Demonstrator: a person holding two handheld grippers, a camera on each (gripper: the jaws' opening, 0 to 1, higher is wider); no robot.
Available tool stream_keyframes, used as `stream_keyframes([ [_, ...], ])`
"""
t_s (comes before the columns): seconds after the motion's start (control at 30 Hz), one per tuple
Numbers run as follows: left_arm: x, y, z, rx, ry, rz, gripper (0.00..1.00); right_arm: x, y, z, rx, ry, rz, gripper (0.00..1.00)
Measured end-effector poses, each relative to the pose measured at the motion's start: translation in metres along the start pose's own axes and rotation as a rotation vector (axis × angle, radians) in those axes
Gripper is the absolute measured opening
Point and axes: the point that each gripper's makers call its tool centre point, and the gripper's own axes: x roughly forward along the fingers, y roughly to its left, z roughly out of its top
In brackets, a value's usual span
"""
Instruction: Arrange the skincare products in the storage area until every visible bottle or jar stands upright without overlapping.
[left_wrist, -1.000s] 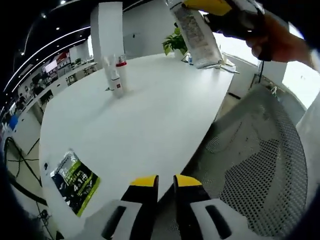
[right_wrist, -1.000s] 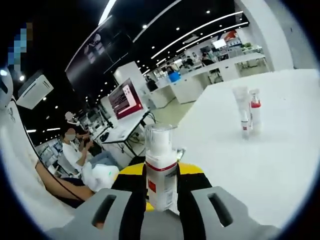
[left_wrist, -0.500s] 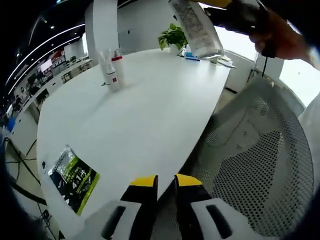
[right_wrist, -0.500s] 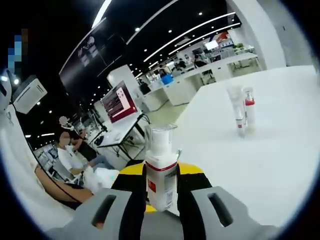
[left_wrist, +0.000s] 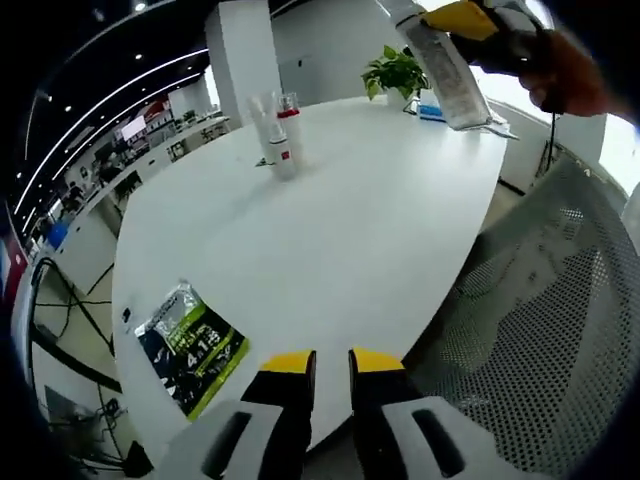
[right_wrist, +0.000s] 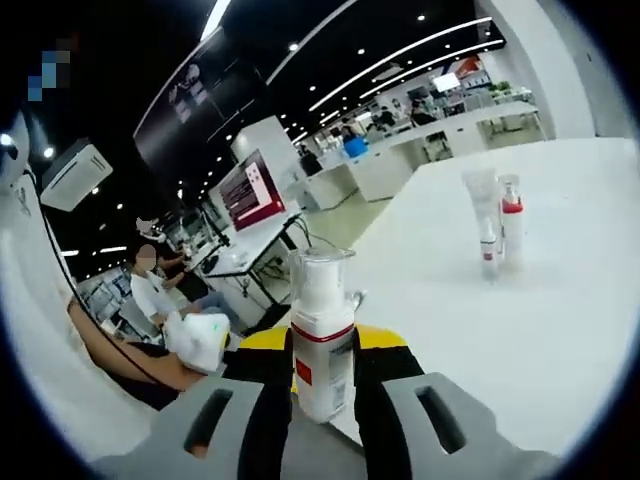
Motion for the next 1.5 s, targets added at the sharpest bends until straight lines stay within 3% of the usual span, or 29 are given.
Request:
stream_keyframes([
  [0.07,0.0,-0.001,-0.002,-0.012,0.011,-0.002,0.15,-0.003,-0.008,0.0,-0.016,-0.005,0.004,0.2],
  [0.17,0.001,-0.014,0.0,-0.038,0.007,-0.061,0.2,-0.008,-0.018,-0.002,-0.013,-0.021,0.017,0.2],
  [0.23,0.001,-0.011,-0.002,-0.011,0.017,-0.04,0.21,-0.01,-0.024,-0.005,-0.023,-0.019,0.016,0.2],
  [0.37,0.002,-0.001,-0.009,-0.073,0.05,-0.011,0.2,-0.017,-0.028,-0.01,-0.003,-0.029,0.047,0.2],
  [0.57,0.001,0.009,-0.017,-0.081,0.086,0.031,0.2,-0.039,-0.039,-0.007,0.002,-0.034,0.106,0.2],
  [0.7,0.001,0.004,-0.018,-0.071,0.103,0.014,0.2,-0.048,-0.047,-0.005,-0.019,-0.024,0.131,0.2],
  [0.9,-0.001,0.001,-0.019,-0.077,0.125,0.019,0.2,-0.051,-0.055,0.013,-0.051,-0.053,0.119,0.2],
  [1.13,-0.001,-0.004,-0.016,-0.062,0.11,0.003,0.19,-0.036,-0.068,0.02,-0.066,-0.075,0.057,0.2],
  [1.3,-0.001,-0.01,-0.011,0.0,0.084,-0.018,0.18,-0.025,-0.078,0.027,-0.076,-0.109,-0.046,0.2],
  [1.5,-0.001,-0.013,-0.004,-0.034,0.025,-0.058,0.18,-0.001,-0.083,0.021,-0.123,-0.115,-0.161,0.2],
])
